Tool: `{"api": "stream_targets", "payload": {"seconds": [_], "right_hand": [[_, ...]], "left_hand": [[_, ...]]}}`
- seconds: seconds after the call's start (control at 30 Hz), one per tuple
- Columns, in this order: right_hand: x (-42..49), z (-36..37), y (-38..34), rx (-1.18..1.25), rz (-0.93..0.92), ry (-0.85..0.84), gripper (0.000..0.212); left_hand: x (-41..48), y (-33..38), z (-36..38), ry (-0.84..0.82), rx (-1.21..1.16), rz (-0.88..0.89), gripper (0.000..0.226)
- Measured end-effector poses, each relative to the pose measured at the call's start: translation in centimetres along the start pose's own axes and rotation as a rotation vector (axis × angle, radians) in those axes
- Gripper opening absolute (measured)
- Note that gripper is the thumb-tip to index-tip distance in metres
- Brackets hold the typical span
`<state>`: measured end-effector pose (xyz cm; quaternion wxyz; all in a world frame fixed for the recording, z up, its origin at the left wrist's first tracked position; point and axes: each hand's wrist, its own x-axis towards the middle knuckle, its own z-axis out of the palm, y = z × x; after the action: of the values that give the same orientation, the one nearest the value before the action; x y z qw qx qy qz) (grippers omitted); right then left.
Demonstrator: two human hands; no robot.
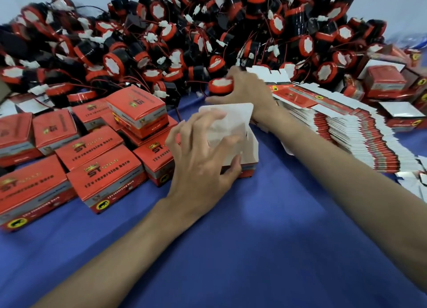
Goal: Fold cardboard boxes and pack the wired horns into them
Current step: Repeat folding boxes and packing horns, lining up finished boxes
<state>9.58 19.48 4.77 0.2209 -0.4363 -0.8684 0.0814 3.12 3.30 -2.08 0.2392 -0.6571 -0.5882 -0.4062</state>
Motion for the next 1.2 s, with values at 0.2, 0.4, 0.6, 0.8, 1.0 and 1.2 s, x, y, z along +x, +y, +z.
{"api": "stream_targets", "payload": {"seconds": [0.2,0.4,0.6,0.8,1.0,1.2], "right_hand": [[-5.8,-2.5,2.3,0.115,0.052,0.275,0.061],[-11.2,-3.3,3.1,0.716,0.062,0.427,0.038],[-13.3,-1.0,0.8,0.342,-0.15,0.426,0.067],[-14.3,-0.6,0.0,0.312,-0.366,0.387,0.07],[-13.7,-2.4,1.9,0.377,-0.669,0.216,0.055],[-13.5,-2.0,1.8,0.388,-0.713,0.263,0.055]], "left_hand": [[0.0,-0.2,-0.1,-0.105,0.078,-0.079,0.023],[0.1,0.0,0.2,-0.087,0.089,-0.109,0.026],[0.0,0.0,-0.2,-0.114,-0.155,-0.03,0.067],[0.0,-0.1,0.1,-0.017,-0.27,-0.093,0.066],[-0.3,-0.2,-0.1,0.015,-0.47,-0.122,0.073],[-0.3,-0.5,-0.5,-0.04,-0.669,-0.149,0.075]]}}
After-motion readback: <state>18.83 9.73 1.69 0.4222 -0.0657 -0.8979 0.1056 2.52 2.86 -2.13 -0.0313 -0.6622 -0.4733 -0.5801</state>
